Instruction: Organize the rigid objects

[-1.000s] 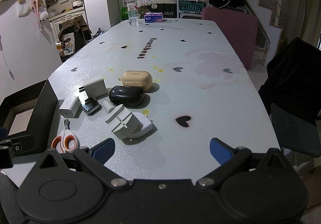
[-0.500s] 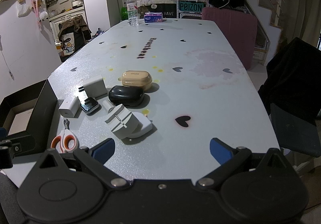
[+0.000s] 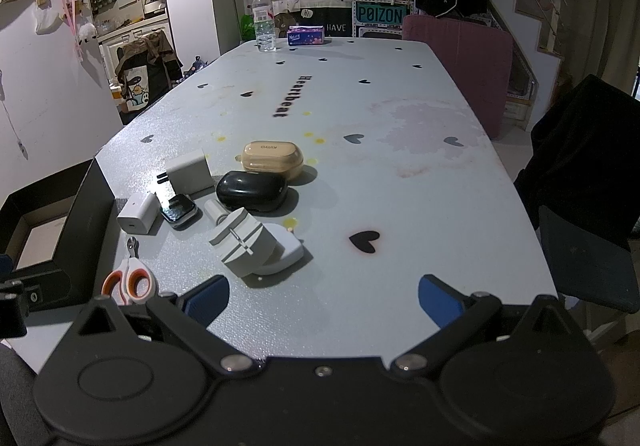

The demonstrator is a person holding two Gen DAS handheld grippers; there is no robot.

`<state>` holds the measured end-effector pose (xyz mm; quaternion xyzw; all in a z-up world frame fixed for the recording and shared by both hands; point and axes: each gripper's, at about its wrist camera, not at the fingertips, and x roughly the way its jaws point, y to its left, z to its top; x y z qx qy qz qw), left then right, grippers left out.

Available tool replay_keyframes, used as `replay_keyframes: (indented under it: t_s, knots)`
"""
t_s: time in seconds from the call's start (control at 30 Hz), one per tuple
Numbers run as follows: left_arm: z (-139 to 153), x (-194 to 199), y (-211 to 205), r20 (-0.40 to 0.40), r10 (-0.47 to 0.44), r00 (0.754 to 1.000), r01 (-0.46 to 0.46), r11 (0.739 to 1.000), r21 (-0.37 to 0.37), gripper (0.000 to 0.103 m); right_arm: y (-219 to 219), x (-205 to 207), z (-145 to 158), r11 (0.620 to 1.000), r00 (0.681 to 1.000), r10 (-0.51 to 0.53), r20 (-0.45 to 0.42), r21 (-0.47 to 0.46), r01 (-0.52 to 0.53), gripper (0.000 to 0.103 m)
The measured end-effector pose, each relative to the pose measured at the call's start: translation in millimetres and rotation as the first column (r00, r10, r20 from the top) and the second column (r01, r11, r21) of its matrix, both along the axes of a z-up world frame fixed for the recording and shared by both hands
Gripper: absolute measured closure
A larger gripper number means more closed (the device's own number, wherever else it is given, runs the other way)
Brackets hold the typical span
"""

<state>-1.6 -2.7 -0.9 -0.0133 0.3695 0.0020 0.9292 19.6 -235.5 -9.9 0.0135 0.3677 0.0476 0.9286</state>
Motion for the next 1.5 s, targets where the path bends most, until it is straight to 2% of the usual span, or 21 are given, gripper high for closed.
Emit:
replay_keyframes:
  t_s: [0.3, 0.6, 0.9, 1.0, 1.17, 1.3, 1.4, 1.5]
  knots:
    - [9, -5, 1, 0.037, -0.002, 0.999, 0.002, 1.000, 0.014, 0.000, -6, -5, 4, 1.000, 0.999, 0.007, 0.037, 0.019, -0.007, 0.001]
    - [33, -7, 15, 0.114, 0.033, 0.993, -0.037, 0.999, 0.031, 0.000, -8, -7, 8, 0.999, 0.997, -0.001, 0.079, 0.051, -0.003, 0.001]
    - [58, -4, 59, 0.191, 0.138, 0.972, -0.147, 0.988, 0.037, 0.000, -9, -11, 11, 0.994, 0.990, -0.003, 0.144, 0.107, -0.013, 0.000]
    - [61, -3, 79, 0.206, 0.181, 0.962, -0.196, 0.979, 0.058, 0.000, -7, -13, 12, 0.993, 0.986, 0.017, 0.166, 0.115, -0.036, 0.000]
    - [52, -6, 121, 0.247, 0.252, 0.936, -0.271, 0.961, 0.047, 0.000, -7, -14, 12, 0.990, 0.981, 0.030, 0.190, 0.131, -0.055, 0.000]
    - [43, -6, 154, 0.214, 0.354, 0.911, -0.371, 0.928, 0.043, 0.000, -9, -12, 12, 0.984, 0.981, 0.035, 0.193, 0.162, -0.067, 0.000]
    - [33, -1, 176, 0.121, 0.391, 0.912, -0.397, 0.918, 0.027, 0.000, -5, -12, 11, 0.985, 0.980, 0.045, 0.193, 0.154, -0.075, 0.000]
    - [19, 2, 191, 0.049, 0.445, 0.894, -0.447, 0.895, 0.014, 0.000, -1, -11, 10, 0.979, 0.978, 0.085, 0.191, 0.165, -0.117, 0.000]
